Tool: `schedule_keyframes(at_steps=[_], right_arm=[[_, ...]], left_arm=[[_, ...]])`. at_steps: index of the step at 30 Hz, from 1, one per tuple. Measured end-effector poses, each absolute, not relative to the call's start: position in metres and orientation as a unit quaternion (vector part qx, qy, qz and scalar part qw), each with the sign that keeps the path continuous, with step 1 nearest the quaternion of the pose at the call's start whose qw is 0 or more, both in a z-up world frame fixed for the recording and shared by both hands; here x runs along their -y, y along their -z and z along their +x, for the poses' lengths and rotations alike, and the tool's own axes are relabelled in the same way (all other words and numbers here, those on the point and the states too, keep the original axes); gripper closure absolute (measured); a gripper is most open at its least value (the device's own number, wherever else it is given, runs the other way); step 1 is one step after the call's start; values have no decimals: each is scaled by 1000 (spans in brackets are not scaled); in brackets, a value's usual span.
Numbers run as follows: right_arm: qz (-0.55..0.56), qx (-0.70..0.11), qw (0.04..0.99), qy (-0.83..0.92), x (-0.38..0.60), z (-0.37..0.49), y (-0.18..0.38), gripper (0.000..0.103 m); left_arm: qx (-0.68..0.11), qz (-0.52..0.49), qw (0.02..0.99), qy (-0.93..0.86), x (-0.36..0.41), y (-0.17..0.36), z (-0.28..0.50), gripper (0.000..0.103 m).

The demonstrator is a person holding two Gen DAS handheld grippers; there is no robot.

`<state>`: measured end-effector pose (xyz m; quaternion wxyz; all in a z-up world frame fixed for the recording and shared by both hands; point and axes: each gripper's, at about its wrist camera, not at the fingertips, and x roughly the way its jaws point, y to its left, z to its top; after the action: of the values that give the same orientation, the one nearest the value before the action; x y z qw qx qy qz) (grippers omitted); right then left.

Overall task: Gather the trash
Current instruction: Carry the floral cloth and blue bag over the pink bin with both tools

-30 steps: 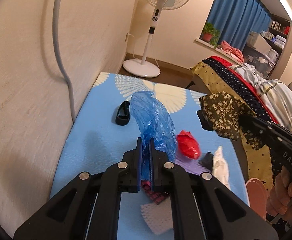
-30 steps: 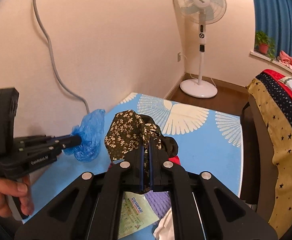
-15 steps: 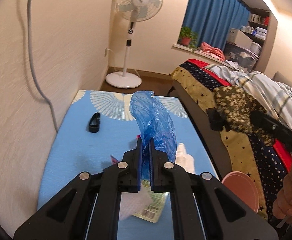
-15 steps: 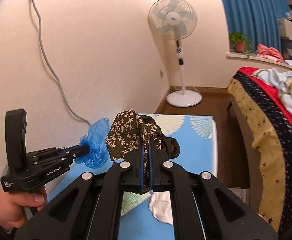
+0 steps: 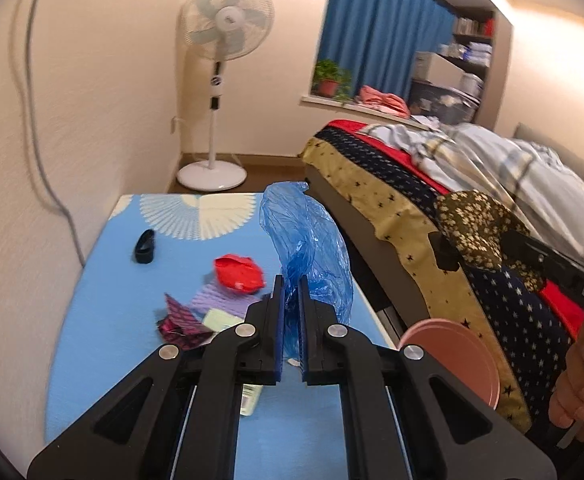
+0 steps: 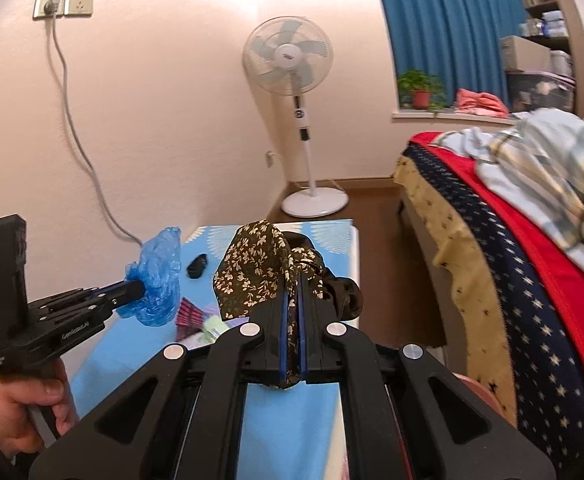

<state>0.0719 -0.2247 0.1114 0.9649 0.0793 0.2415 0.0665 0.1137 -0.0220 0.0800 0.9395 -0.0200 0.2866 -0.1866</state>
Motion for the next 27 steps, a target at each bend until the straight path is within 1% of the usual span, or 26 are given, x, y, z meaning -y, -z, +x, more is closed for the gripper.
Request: schedule_keyframes(at_steps=[4,13,27], right_arm=[[92,-235,967,-34,244,49,-107,99],[122,-233,964,36,287,18,-94,99],[135,-253,952,107,331,8,-73,99]], left_arm=[[-277,-5,937,211,46,-80,98,97],[-279,-12,927,248,90,-68,73,98],[-301,4,907,294,149,-42,73,97]])
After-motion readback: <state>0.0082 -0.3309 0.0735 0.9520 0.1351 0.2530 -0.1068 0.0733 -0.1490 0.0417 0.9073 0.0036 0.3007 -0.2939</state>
